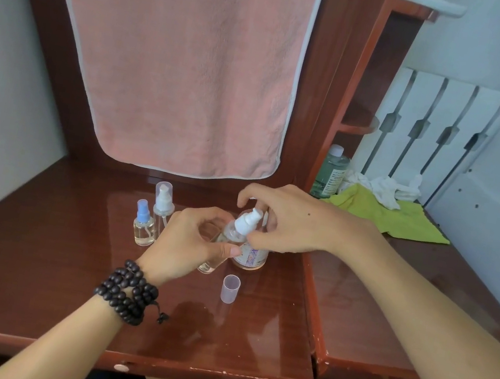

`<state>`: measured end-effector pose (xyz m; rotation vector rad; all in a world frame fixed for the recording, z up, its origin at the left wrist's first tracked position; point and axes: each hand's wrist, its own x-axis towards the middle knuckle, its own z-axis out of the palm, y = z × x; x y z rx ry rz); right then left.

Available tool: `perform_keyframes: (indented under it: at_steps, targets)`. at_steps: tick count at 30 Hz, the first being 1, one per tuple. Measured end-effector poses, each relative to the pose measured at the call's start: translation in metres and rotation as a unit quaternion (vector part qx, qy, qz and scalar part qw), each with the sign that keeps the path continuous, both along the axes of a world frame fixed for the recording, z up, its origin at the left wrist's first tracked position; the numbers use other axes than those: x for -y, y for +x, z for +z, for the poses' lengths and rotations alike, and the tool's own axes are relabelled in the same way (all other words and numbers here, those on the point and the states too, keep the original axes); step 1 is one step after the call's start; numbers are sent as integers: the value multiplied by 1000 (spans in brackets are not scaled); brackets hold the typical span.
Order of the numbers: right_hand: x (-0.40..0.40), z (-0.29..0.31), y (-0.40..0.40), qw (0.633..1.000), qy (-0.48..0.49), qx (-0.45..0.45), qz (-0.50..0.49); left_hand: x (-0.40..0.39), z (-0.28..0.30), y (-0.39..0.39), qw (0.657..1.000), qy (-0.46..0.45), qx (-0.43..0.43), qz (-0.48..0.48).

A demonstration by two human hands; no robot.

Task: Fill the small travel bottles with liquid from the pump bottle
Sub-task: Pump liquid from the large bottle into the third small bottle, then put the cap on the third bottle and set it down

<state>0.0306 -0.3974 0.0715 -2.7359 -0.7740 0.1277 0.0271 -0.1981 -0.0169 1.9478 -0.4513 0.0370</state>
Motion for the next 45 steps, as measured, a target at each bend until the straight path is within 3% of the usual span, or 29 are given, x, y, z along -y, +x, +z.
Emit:
perform_keyframes:
  at_steps: [5, 10, 14, 18, 24, 28, 38, 42, 45]
  targets:
    - [-5, -5, 0, 998, -30, -3, -53, 2, 2, 0, 1000, 13, 8, 0]
    - [2, -6, 0, 1000, 10, 17, 0, 2, 2, -1, 1000, 10, 0, -2]
    - [-2, -10, 0, 998, -13, 14, -63, 3, -2, 0, 1000, 15, 7, -4]
    - [5, -10, -1, 999, 32, 16, -13, 3, -3, 0, 1000, 6, 9, 0]
    - [-1, -18, 0, 998, 20, 9, -67, 7, -4, 0, 1000, -13, 16, 10]
    - [6, -15, 0, 998, 50, 12, -26, 3, -3, 0, 1000, -26, 6, 10]
    - [1, -24, 1, 989, 134, 57, -3, 7, -3, -6, 995, -13, 76, 56]
    - [-1, -33, 5, 986, 152, 56, -24, 9, -5, -5, 986, 36, 142, 82]
    - [-4, -37, 8, 987, 152, 12, -44, 5, -10, -6, 988, 41, 124, 79]
